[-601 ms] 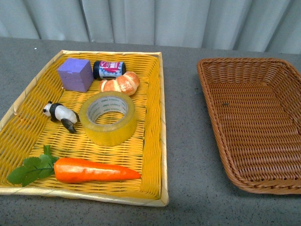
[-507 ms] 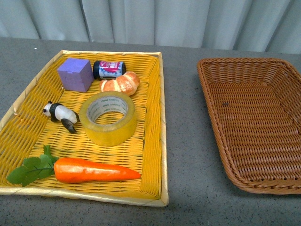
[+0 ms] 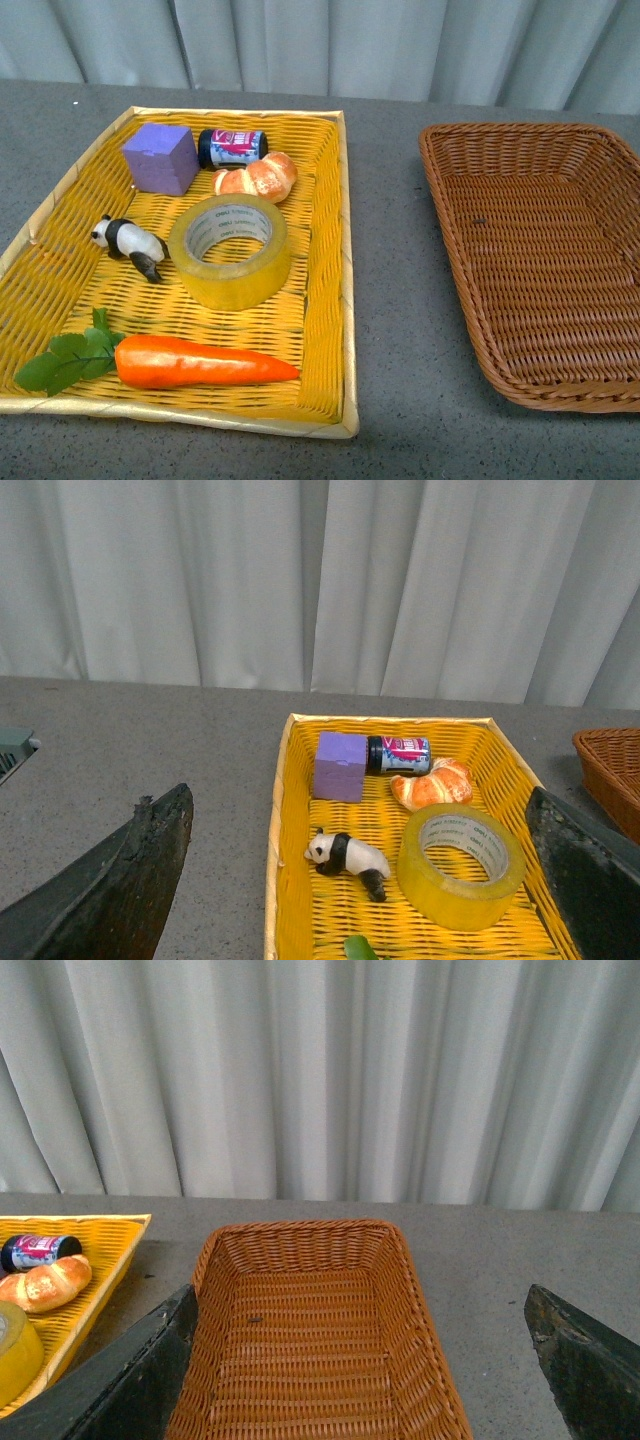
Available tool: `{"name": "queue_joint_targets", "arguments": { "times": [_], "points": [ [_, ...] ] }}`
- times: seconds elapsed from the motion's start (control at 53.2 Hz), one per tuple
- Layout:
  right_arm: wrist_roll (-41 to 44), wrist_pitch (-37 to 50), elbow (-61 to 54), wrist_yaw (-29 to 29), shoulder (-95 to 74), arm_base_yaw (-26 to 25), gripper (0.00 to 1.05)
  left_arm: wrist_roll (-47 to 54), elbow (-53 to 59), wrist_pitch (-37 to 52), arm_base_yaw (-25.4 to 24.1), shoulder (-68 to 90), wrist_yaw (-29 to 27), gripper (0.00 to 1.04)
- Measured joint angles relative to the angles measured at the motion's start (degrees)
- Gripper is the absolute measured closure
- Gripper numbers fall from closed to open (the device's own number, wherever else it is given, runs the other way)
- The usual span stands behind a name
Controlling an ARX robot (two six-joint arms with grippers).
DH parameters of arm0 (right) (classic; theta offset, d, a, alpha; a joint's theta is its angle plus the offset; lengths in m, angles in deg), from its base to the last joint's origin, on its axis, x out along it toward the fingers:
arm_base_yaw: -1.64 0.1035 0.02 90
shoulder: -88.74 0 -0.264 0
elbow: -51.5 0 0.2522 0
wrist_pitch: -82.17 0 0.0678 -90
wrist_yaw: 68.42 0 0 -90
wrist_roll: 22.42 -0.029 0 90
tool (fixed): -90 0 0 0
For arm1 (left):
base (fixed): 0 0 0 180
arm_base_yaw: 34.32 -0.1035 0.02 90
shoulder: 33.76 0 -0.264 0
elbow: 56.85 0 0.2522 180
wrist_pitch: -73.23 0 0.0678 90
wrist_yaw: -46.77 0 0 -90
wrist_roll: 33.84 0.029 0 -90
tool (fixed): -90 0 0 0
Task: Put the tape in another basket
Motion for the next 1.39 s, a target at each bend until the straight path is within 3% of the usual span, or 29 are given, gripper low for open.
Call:
{"name": "queue_joint_targets", "arguments": {
  "times": [1.278,1.391],
  "points": [
    [0.0,0.0,0.0,0.0,0.0,0.0,0.09,0.0,0.0,0.0,0.0,0.0,-0.1,0.06],
    [0.0,0.0,0.0,0.0,0.0,0.0,0.09,-3.7,-2.6,-8.2,5.2,6.7,-15.3,0.06]
  ]
}}
